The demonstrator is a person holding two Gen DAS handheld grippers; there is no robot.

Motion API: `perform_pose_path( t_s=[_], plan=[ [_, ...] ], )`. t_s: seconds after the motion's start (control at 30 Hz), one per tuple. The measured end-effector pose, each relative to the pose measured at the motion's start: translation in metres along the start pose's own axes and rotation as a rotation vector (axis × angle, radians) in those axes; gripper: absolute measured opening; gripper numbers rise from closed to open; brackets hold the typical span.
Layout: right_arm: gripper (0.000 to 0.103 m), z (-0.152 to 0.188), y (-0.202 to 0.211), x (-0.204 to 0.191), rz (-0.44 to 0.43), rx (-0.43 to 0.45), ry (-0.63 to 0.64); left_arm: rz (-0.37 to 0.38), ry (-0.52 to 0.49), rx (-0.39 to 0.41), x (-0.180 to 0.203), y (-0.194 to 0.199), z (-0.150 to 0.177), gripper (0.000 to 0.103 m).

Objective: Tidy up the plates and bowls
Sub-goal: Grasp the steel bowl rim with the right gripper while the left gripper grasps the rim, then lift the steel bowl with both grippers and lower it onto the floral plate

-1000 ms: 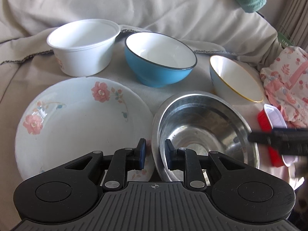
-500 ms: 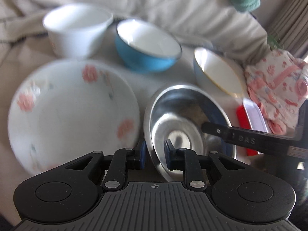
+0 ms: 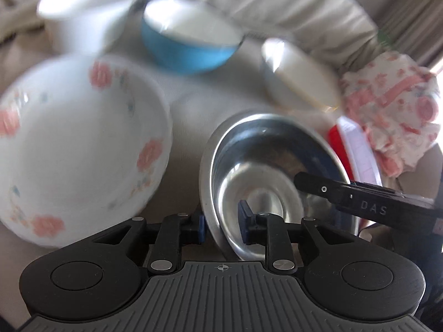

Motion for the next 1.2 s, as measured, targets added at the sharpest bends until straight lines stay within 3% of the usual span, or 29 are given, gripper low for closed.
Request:
perform_pose_path(
  t_s=[0.17,0.37,0.5,0.67,0.83,1.2],
  plan=[
    [0.044,-0.046,0.022,-0.031,-0.031,0.064,0.054,0.057,-0.013,0.157,-0.013,0.057,-0.045,0.024],
    [0.044,-0.084,-0.012,-0.115,-0.093,0.06,0.165,-0.084,0.062,0.237,-0.087,0.088,-0.075,0.024],
    [0.044,-0.083,-0.055,-0.156,-0.11,-0.02,0.202,-0.125,0.147,0.25,-0.125,0.086,-0.077,0.025],
    [0.044,-0.075,-0.081,-0.172,-0.092,-0.07,0.232,-0.188,0.148,0.268,-0.146,0.078,-0.077,0.025],
    [0.044,-0.074,-0.085,-0.175,-0.059,-0.063,0.275,-0.196,0.179,0.222,-0.158,0.067,-0.072,0.025],
    [0.042,-0.069,-0.077,-0.178,-0.007,-0.02,0.348,-0.214,0.167,0.226,-0.156,0.067,-0.071,0.025]
  ],
)
Point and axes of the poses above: each gripper's, at about its wrist camera, not at the fingertips, and y roughly against the way its jaws point, x to its right, z to its underside, the point moved 10 cm from there along -y, roughly the way its jaws point, and after that the axes turned 12 degrees about y, right-handed, at the moved point
